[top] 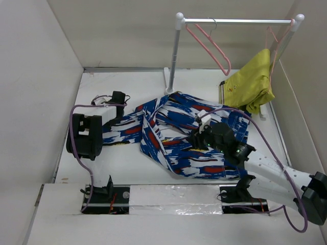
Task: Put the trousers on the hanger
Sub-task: Flatten out the trousers at the center of the board.
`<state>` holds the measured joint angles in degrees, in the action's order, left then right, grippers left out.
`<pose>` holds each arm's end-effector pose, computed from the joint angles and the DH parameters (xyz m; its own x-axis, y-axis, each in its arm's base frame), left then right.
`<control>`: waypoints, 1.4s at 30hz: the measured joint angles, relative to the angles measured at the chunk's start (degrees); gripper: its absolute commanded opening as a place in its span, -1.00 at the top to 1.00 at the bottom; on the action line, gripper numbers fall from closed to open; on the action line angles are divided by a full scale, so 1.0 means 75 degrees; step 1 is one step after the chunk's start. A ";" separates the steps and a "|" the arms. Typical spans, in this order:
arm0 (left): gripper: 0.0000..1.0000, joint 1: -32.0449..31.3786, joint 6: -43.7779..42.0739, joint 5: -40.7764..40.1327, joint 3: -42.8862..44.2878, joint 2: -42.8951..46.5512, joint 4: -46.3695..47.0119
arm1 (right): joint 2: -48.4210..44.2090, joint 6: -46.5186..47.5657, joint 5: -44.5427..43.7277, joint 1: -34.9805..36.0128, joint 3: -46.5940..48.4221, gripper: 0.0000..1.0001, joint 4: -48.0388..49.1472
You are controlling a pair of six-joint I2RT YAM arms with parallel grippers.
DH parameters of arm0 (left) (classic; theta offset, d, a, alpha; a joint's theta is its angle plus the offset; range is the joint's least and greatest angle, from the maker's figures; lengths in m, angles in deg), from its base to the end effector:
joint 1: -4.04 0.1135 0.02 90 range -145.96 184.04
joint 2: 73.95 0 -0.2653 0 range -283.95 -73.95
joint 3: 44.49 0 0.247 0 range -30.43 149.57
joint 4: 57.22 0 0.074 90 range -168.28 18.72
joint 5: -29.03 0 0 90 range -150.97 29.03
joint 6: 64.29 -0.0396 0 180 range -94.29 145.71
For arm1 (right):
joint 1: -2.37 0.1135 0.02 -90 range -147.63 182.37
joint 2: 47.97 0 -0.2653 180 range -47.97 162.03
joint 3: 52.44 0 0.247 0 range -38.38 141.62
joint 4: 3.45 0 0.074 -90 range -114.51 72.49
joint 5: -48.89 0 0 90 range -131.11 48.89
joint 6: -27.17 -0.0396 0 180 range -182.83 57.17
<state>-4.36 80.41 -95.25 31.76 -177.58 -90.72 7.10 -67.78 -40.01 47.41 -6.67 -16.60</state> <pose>0.3532 -0.0296 0.1645 -0.3766 -0.6261 -0.6828 -0.7923 0.5997 -0.1128 0.1527 0.1540 0.2477 -0.3310 -0.2093 -0.9201 -0.6940 0.7147 0.0871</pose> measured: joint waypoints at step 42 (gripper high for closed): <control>1.00 0.1335 0.0035 -0.0251 -0.2801 0.7950 0.0833 | -0.0740 -0.0216 0.0877 -0.0455 -0.0478 0.64 0.0318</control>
<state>5.65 80.67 -97.13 10.76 -117.96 -84.47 1.55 -69.40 -33.43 44.00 -10.26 -14.22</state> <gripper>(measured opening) 0.031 0.338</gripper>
